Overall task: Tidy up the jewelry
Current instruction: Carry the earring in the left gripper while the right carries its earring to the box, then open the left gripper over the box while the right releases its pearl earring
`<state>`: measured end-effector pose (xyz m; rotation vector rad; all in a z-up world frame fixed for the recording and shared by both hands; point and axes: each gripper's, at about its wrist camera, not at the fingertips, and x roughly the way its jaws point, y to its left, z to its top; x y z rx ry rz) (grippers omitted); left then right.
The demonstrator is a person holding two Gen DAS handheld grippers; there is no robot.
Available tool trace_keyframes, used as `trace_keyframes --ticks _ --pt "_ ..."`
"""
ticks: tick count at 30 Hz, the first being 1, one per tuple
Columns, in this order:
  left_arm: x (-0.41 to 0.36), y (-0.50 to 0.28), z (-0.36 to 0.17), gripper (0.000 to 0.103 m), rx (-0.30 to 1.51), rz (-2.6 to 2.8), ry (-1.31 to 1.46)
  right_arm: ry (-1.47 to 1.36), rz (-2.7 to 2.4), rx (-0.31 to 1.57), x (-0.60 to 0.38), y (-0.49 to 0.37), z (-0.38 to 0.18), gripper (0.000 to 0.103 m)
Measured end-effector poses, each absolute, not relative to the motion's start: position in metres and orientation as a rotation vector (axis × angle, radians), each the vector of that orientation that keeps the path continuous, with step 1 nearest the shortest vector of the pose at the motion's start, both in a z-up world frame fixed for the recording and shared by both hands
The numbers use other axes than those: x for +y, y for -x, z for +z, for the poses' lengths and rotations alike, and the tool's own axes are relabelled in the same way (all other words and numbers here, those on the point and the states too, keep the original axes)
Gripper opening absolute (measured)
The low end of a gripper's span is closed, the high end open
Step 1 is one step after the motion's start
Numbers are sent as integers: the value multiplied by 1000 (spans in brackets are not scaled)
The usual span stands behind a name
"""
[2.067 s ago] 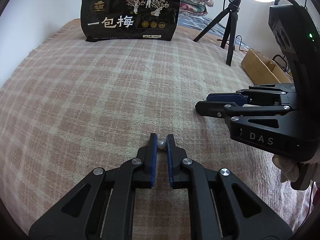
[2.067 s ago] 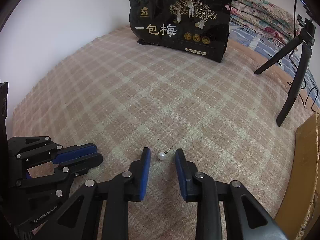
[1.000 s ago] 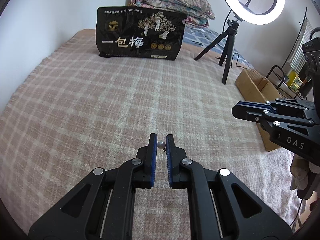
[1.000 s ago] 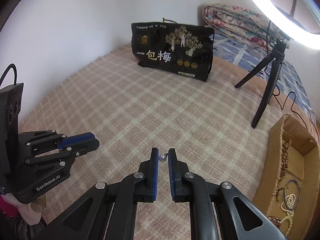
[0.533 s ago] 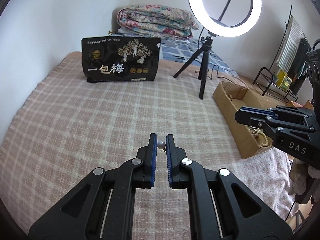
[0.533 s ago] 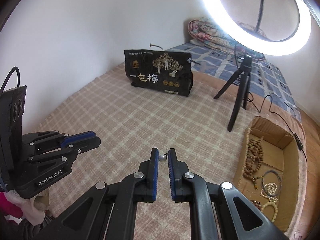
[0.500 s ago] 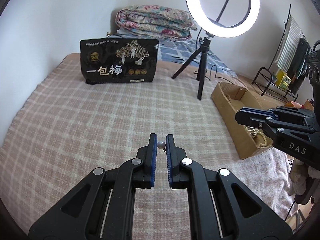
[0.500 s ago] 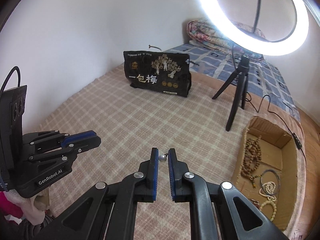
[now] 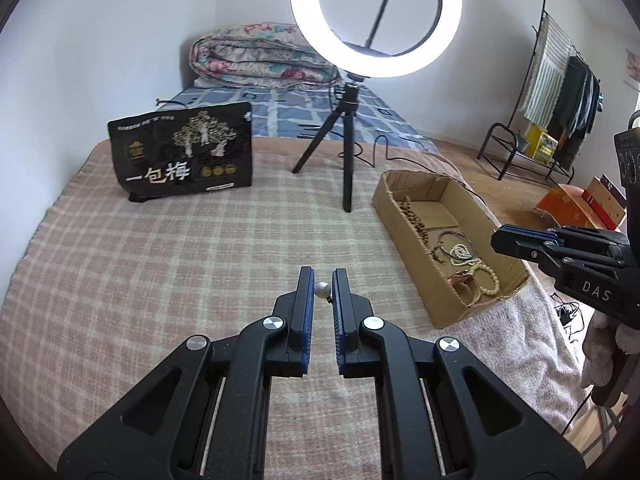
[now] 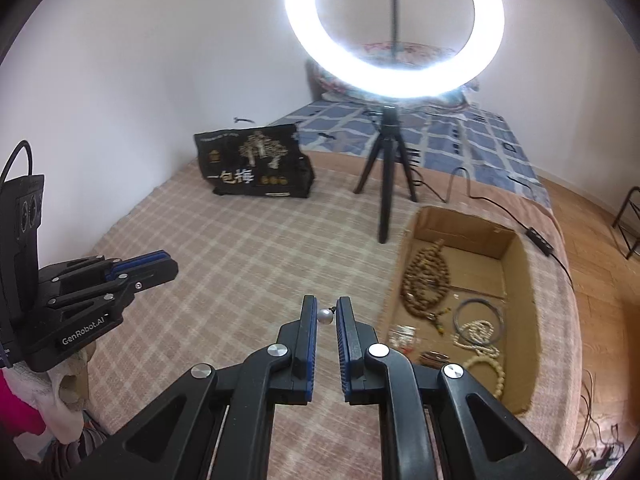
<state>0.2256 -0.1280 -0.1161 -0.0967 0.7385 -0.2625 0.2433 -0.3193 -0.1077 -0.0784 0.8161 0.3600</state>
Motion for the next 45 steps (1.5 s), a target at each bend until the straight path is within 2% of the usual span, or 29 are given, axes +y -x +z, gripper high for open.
trace_keyframes --ticks 14,29,45 --pt "-193 -243 -120 7 749 -369 47 3 225 812 -394 -249 -107 8" --pt "-254 -287 -127 7 756 -451 40 -23 151 830 -425 -286 -127 8" --pt "-283 -315 -137 7 772 -481 31 -58 102 848 -445 -313 -146 8"
